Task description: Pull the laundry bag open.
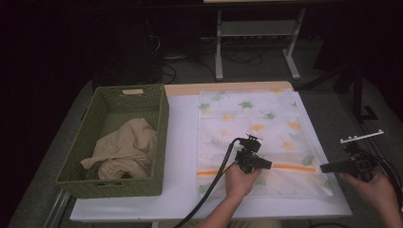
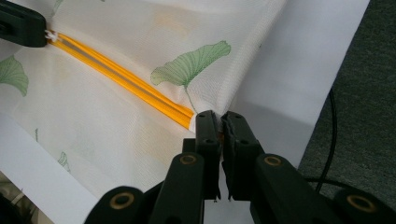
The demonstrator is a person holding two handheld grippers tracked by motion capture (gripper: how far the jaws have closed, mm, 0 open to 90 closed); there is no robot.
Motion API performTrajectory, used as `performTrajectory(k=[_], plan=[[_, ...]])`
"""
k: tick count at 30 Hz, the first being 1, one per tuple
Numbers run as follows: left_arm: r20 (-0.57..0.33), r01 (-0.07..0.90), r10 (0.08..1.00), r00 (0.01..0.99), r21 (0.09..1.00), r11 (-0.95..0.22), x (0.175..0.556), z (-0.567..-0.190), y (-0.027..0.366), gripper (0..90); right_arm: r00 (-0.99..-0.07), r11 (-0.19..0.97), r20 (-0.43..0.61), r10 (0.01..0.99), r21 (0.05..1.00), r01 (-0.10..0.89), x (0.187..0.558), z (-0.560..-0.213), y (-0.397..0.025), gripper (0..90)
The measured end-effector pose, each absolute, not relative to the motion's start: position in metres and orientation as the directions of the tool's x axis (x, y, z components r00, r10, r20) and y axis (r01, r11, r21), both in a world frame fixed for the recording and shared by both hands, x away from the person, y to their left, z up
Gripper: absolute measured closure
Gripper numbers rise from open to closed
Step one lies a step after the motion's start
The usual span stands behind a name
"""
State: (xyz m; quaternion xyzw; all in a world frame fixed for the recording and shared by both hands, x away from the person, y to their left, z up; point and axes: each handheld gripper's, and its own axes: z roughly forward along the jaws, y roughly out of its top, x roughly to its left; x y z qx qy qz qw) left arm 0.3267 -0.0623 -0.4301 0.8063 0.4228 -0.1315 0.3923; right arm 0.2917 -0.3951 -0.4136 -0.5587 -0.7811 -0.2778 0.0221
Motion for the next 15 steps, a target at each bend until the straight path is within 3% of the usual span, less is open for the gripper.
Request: performTrajectory(k=[15], plan=[[-0.532,0.792,0.607,0.591,0.526,-0.31,0.324,-0.431,-0.029,90.0,-0.371,0.232,0.319,0.872,0.399,0.887,0.29,-0.415,-0.394,85.0]])
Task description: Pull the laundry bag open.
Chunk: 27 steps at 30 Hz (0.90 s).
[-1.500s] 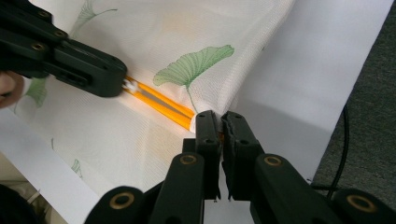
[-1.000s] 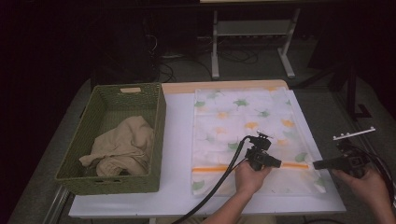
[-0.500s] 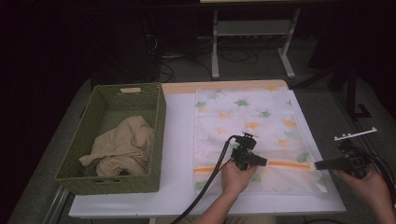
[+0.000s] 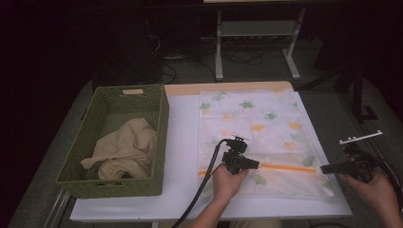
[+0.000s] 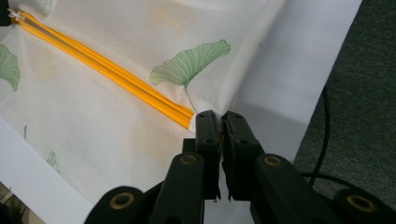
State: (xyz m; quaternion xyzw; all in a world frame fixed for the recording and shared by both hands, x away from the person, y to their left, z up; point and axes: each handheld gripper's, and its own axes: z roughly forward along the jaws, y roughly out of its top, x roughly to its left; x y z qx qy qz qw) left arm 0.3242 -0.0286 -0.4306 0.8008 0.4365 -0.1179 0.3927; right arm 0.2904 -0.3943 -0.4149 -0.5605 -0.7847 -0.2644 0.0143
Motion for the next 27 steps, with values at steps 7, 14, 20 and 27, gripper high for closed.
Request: performTrajectory(k=[7,14,20,27], plan=[[-0.512,0.79,0.626,0.588,0.531,-0.307,0.321,-0.429,-0.01,90.0,-0.37,0.233,0.314,0.874,0.397,0.888,0.29,-0.414,-0.394,85.0],[-0.511,0.795,0.639,0.575,0.535,-0.287,0.318,-0.428,0.005,90.0,-0.37,0.233,0.31,0.876,0.4,0.886,0.29,-0.414,-0.394,85.0],[-0.504,0.795,0.651,0.567,0.543,-0.272,0.314,-0.425,0.021,90.0,-0.37,0.233,0.303,0.878,0.404,0.884,0.29,-0.413,-0.393,85.0],[-0.499,0.795,0.668,0.552,0.555,-0.243,0.309,-0.423,0.044,90.0,-0.367,0.229,0.304,0.879,0.406,0.885,0.29,-0.413,-0.394,84.9]])
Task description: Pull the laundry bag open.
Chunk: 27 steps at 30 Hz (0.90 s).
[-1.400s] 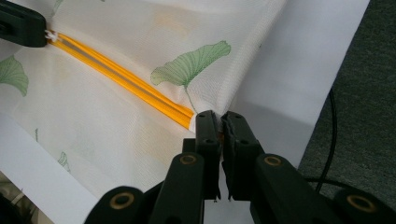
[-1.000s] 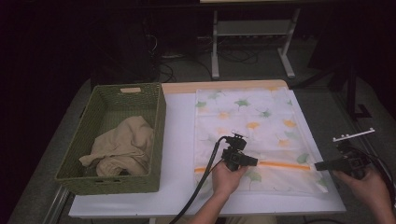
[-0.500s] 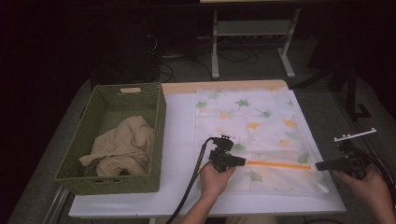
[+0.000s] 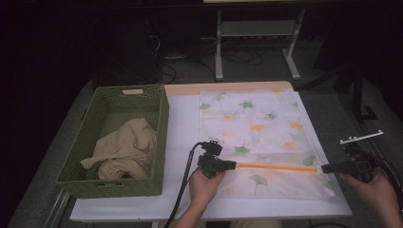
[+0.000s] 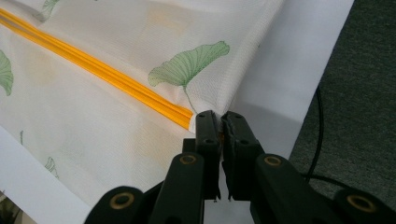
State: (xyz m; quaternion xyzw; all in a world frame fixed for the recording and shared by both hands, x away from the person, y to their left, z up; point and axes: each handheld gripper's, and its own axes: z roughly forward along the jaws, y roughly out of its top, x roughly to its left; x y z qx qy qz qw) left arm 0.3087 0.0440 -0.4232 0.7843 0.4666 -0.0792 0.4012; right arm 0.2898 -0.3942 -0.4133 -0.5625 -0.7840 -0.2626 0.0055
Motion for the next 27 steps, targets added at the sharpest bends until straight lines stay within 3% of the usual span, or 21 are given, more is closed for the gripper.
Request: performTrajectory(k=[16,27], plan=[[-0.492,0.798,0.709,0.505,0.579,-0.166,0.293,-0.423,0.089,90.0,-0.364,0.227,0.294,0.884,0.409,0.884,0.29,-0.415,-0.395,84.9],[-0.421,0.773,0.75,0.51,0.607,-0.184,0.281,-0.42,0.107,90.0,-0.365,0.227,0.285,0.886,0.42,0.879,0.29,-0.418,-0.395,84.9]])
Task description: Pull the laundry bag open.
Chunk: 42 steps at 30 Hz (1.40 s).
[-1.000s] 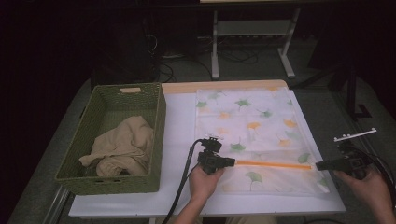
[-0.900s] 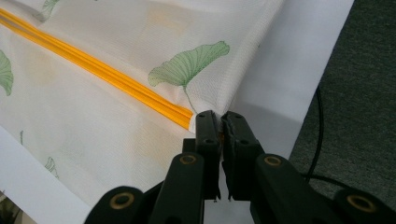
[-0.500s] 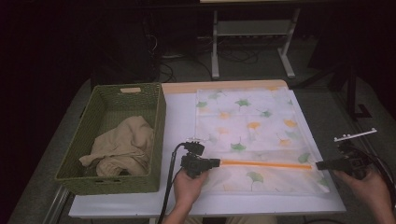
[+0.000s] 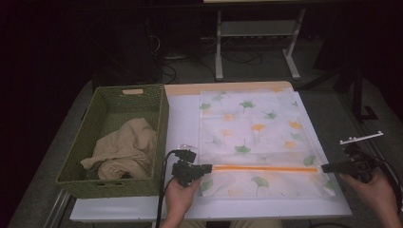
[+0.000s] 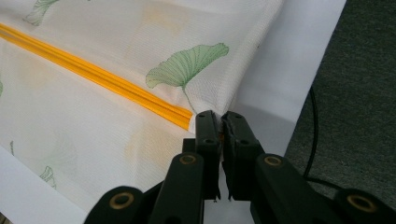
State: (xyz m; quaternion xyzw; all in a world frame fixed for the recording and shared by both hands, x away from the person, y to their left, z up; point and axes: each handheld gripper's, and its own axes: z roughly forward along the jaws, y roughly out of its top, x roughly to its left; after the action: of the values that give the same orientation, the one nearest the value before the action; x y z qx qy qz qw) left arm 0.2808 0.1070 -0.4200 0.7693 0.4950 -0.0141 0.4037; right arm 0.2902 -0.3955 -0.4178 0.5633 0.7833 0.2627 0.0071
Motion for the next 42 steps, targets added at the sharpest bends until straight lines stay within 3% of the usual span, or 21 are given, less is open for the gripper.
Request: performTrajectory(k=[19,25,42], plan=[[-0.386,0.776,0.801,0.457,0.614,-0.146,0.27,-0.427,0.136,90.0,-0.371,0.224,0.289,0.883,0.436,0.872,0.291,-0.421,-0.393,84.5],[-0.373,0.767,0.81,0.453,0.627,-0.14,0.269,-0.426,0.135,89.6,-0.37,0.219,0.284,0.885,0.447,0.867,0.291,-0.42,-0.393,76.8],[-0.371,0.737,0.792,0.484,0.661,-0.141,0.273,-0.415,0.133,72.8,-0.434,0.236,0.29,0.853,0.528,0.816,0.285,-0.402,-0.378,65.5]])
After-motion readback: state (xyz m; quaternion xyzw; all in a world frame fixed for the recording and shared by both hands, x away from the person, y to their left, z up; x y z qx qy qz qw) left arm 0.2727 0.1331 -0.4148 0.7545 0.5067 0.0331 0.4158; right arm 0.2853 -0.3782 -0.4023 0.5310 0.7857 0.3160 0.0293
